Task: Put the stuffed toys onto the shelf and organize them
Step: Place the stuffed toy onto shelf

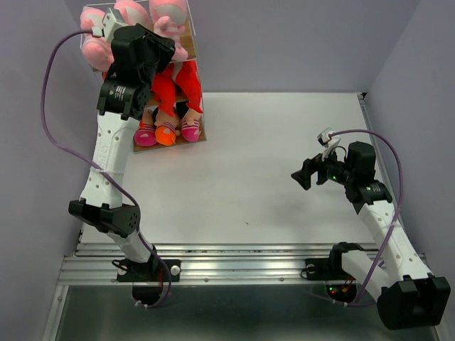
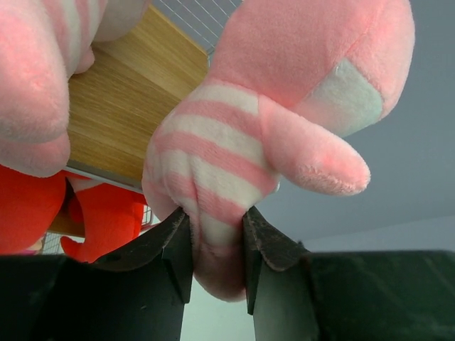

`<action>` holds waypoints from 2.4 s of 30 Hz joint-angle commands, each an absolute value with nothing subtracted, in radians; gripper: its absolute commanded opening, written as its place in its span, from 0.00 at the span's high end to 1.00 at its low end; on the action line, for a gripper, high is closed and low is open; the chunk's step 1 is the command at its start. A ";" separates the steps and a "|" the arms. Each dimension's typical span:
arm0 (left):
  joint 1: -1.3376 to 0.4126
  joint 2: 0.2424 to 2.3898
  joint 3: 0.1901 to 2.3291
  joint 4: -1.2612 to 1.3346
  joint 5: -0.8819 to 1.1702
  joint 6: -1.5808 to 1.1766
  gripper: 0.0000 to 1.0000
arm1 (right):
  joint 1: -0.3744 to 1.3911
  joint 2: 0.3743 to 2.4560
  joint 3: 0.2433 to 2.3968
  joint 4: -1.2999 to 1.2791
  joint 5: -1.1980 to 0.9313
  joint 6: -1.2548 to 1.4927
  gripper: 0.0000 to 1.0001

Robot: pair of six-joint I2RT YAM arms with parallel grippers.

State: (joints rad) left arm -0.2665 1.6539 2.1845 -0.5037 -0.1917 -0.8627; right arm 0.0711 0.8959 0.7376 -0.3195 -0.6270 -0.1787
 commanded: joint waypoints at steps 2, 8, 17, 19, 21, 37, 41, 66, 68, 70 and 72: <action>-0.253 1.641 2.186 -0.428 -0.186 -0.867 0.58 | 0.063 0.876 0.736 -0.262 -0.630 -0.176 0.00; -0.253 1.641 2.183 -0.425 -0.176 -0.873 0.48 | 0.063 0.874 0.736 -0.262 -0.632 -0.176 0.00; -0.250 1.641 2.181 -0.420 -0.175 -0.882 0.39 | 0.063 0.876 0.736 -0.262 -0.629 -0.179 0.00; -0.249 1.641 2.181 -0.419 -0.173 -0.882 0.39 | 0.063 0.876 0.735 -0.262 -0.627 -0.179 0.00; -0.249 1.643 2.181 -0.417 -0.173 -0.884 0.39 | 0.063 0.876 0.736 -0.262 -0.626 -0.181 0.00; -0.247 1.625 2.138 -0.376 -0.150 -0.903 0.28 | 0.063 0.873 0.735 -0.262 -0.617 -0.184 0.00; -0.245 1.618 2.123 -0.371 -0.158 -0.903 0.31 | 0.063 0.871 0.735 -0.262 -0.615 -0.186 0.00; -0.219 1.658 2.140 -0.376 -0.175 -0.900 0.48 | 0.063 0.868 0.732 -0.262 -0.606 -0.189 0.00; -0.219 1.658 2.137 -0.373 -0.170 -0.897 0.45 | 0.063 0.870 0.733 -0.262 -0.606 -0.189 0.00; -0.219 1.654 2.128 -0.370 -0.164 -0.897 0.40 | 0.063 0.870 0.732 -0.262 -0.606 -0.189 0.00; -0.218 1.638 2.115 -0.362 -0.153 -0.899 0.36 | 0.063 0.870 0.732 -0.262 -0.606 -0.189 0.00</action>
State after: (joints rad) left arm -0.2268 1.6604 2.1201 -0.4217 -0.1638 -0.9104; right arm 0.0711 0.8875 0.7376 -0.3195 -0.6144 -0.1795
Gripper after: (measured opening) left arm 0.608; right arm 0.998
